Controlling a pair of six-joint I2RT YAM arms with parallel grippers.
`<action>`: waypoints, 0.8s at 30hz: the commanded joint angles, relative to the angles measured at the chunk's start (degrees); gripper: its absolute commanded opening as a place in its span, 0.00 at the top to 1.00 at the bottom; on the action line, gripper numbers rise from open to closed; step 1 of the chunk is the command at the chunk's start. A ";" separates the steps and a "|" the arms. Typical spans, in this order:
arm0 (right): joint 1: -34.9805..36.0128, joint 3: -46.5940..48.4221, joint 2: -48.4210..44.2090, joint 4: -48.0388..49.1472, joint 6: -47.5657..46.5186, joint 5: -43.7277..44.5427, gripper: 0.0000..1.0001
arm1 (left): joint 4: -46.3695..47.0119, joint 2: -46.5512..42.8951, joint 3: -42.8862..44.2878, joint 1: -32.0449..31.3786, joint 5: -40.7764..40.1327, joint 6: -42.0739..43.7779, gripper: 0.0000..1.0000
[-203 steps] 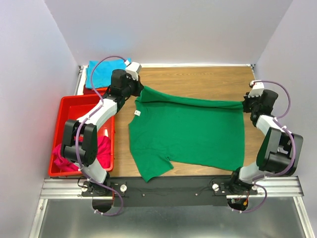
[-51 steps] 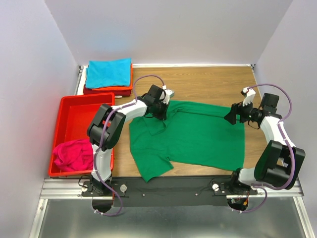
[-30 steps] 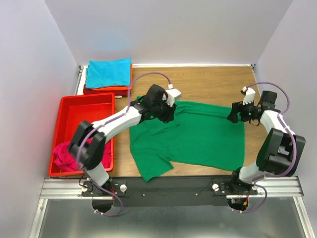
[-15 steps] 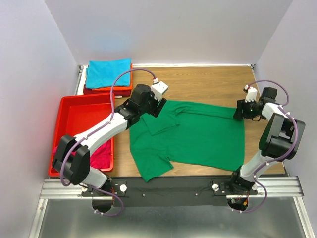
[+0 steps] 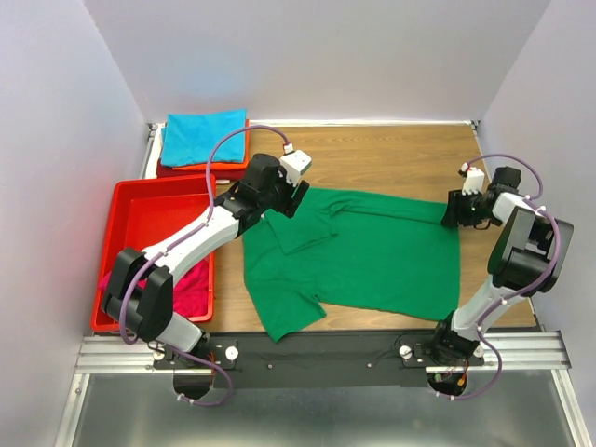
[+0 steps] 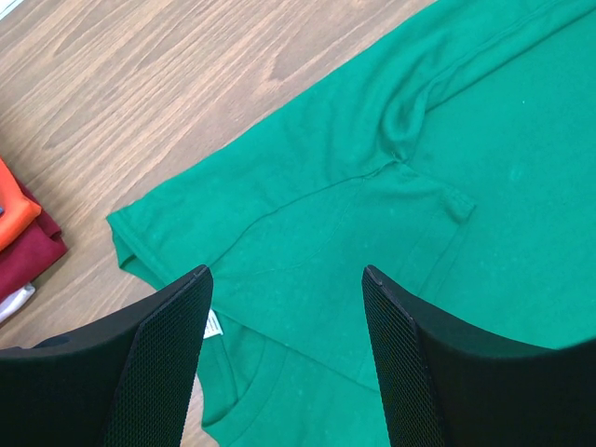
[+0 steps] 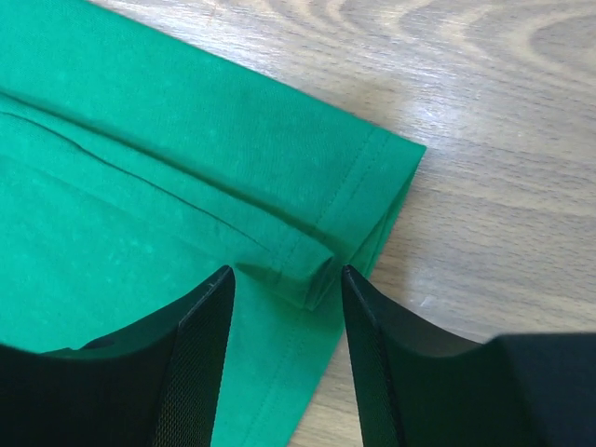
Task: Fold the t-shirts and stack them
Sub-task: Fold the tshirt
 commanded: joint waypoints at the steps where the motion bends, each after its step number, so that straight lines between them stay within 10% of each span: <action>1: -0.18 1.61 1.28 0.22 0.08 -0.75 0.46 | -0.45 0.18 1.39 0.37 1.55 -0.35 0.27; 24: -0.09 4.60 3.20 1.36 1.84 -2.42 0.51 | -0.80 1.23 1.48 0.54 2.08 -0.62 0.27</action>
